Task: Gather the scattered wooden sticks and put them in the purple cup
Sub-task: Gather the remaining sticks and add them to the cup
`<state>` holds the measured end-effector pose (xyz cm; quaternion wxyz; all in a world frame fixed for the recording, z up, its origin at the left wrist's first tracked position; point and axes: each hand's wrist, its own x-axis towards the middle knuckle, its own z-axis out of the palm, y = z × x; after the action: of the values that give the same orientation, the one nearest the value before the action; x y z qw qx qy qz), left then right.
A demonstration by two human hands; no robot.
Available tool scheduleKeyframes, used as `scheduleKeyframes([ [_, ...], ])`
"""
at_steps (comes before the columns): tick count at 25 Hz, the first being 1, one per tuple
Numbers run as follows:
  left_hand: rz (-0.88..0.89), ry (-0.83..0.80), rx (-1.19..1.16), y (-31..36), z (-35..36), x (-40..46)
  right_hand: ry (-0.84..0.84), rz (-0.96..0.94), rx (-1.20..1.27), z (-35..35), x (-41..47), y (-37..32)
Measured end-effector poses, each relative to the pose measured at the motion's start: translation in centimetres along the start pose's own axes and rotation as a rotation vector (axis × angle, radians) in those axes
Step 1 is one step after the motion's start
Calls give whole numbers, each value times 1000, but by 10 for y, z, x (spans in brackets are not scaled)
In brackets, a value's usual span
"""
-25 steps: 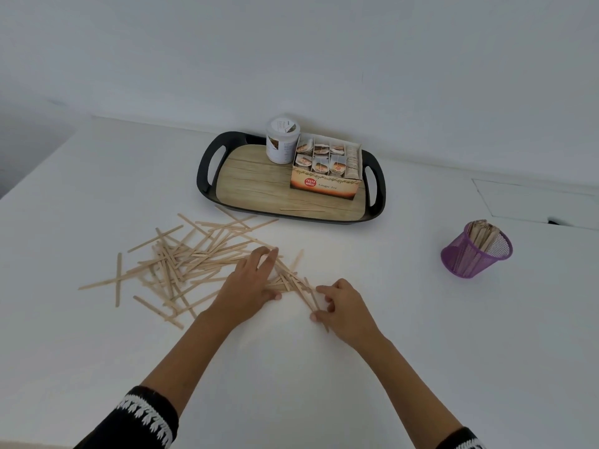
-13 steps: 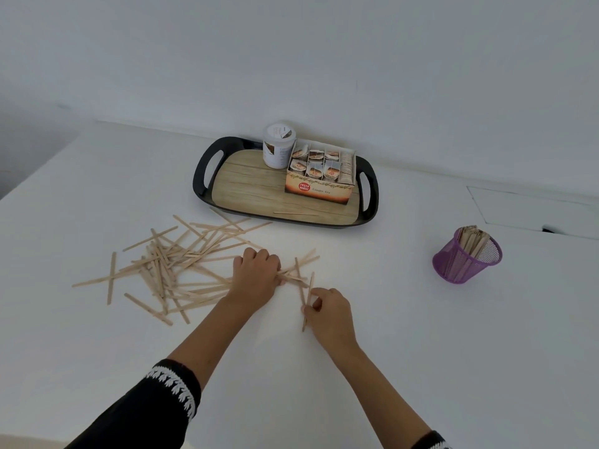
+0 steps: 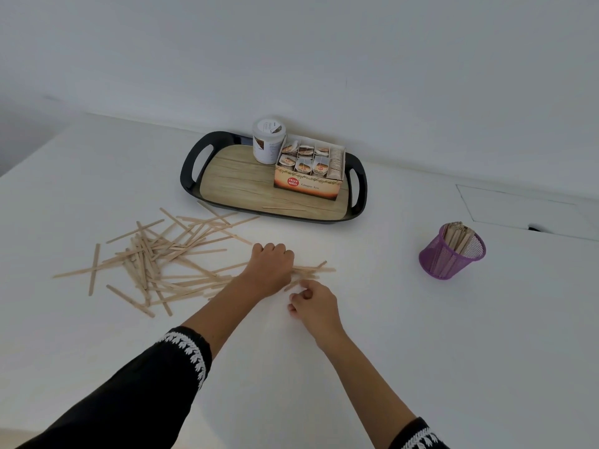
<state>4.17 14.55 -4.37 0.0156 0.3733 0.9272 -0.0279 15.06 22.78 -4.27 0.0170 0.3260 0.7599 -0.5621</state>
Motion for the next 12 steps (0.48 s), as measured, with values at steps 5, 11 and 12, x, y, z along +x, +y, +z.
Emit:
scheduleKeyframes([
  [5, -54, -74, -79, 11, -4, 9, 29, 14, 138, -5, -1, 8],
  [11, 9, -254, -251, 5, -12, 10, 406, -120, 171, -34, -7, 37],
  [12, 42, -201, -188, 6, -10, 7, 430, -152, 135, -39, -7, 42],
])
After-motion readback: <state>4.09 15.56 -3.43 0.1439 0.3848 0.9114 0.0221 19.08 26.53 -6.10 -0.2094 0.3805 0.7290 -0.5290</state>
